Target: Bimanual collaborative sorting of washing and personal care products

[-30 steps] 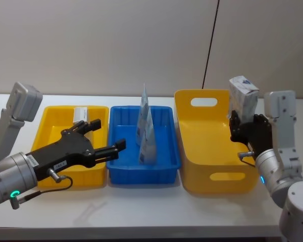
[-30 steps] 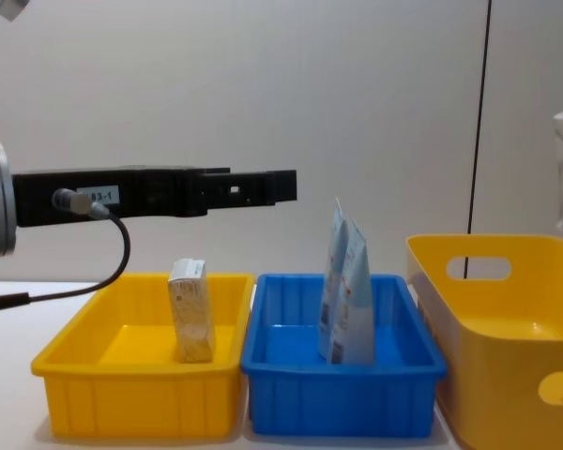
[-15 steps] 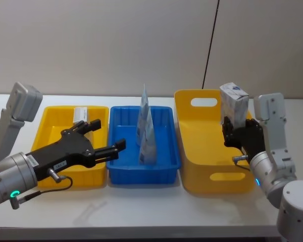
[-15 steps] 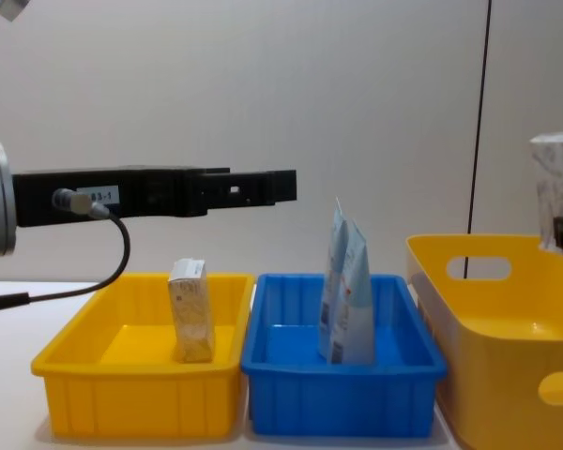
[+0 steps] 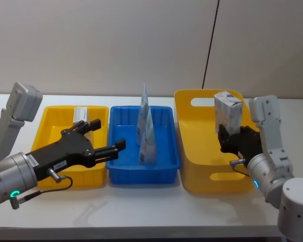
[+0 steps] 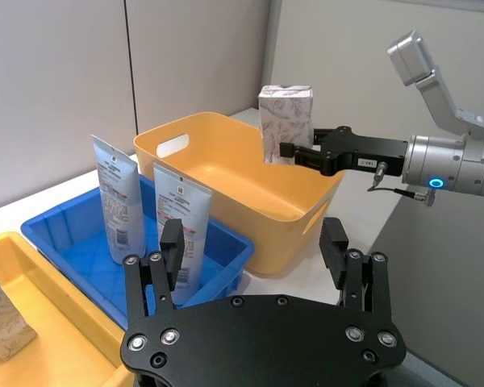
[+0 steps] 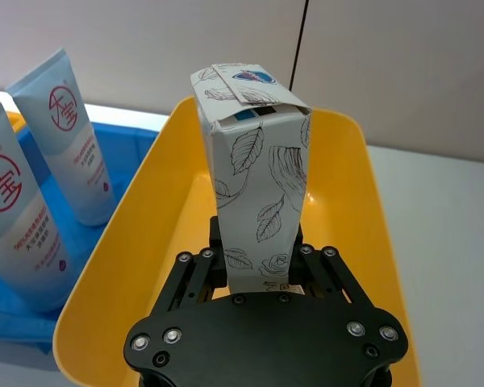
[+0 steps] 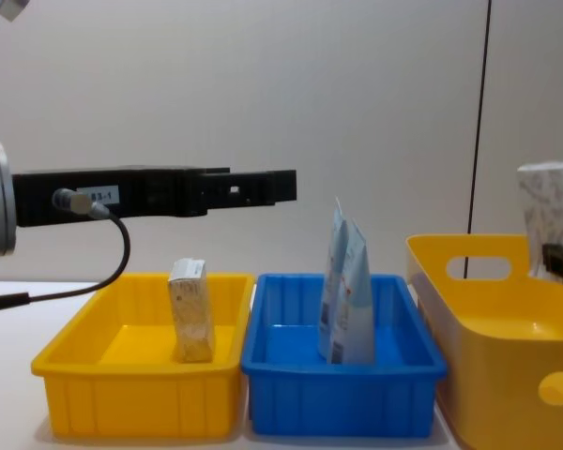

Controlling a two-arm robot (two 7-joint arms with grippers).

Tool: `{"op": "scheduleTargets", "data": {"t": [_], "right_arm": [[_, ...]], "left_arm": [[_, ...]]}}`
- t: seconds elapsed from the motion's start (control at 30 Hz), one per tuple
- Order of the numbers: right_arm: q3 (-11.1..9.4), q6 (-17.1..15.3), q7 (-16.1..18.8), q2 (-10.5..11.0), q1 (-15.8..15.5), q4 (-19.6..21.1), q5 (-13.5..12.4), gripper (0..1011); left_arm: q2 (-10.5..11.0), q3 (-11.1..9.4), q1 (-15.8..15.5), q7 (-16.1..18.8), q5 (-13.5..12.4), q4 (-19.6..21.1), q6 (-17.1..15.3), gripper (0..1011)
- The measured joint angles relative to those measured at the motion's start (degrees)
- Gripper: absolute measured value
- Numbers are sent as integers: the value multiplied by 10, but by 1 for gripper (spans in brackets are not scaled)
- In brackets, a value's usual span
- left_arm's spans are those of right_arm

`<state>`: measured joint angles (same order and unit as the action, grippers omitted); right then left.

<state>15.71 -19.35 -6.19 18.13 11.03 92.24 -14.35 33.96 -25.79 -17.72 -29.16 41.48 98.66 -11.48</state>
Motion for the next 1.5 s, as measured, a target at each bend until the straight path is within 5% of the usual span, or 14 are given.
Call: {"op": "scheduleTargets", "data": {"t": [1.03, 1.5], "right_arm": [[-5, -48, 10, -23, 22, -40, -7, 368], [-5, -51, 11, -25, 24, -44, -6, 822]], "left_arm": [[0, 0, 0, 0, 0, 0, 0, 1001], [0, 0, 0, 0, 0, 0, 0, 1001]]}}
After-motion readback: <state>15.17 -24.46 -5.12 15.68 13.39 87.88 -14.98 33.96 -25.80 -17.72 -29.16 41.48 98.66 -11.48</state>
